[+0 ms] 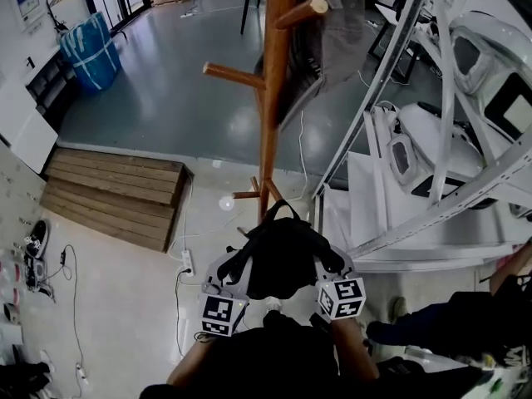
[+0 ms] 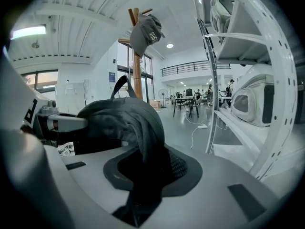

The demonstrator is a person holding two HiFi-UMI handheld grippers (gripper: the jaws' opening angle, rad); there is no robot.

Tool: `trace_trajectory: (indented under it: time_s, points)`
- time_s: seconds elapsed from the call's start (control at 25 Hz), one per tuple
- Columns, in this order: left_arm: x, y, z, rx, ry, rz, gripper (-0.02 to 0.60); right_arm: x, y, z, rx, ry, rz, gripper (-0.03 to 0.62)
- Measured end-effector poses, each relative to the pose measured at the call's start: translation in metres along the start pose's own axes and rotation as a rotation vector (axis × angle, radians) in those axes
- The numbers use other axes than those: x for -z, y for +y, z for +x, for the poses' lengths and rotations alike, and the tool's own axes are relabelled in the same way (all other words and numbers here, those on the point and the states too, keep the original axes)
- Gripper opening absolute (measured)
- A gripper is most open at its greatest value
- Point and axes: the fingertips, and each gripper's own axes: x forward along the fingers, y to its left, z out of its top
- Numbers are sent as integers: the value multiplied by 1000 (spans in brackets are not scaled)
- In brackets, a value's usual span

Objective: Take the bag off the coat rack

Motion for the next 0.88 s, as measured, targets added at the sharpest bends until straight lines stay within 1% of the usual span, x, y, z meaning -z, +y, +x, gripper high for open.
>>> trace_trajectory:
  time_s: [0.2, 0.4, 0.6, 0.88]
  points:
    - [0, -11, -18, 33, -13, 3, 77, 4, 10, -24, 25, -9, 2, 89]
    - [2, -17, -48, 55, -29, -1, 77, 9, 31, -50, 40, -12, -5, 89]
    - [9, -20, -87, 78, -44, -11, 77, 18, 63, -78, 57, -10, -5, 89]
    - [24, -19, -156, 120, -48, -30, 77, 37, 124, -121, 82, -2, 17, 87]
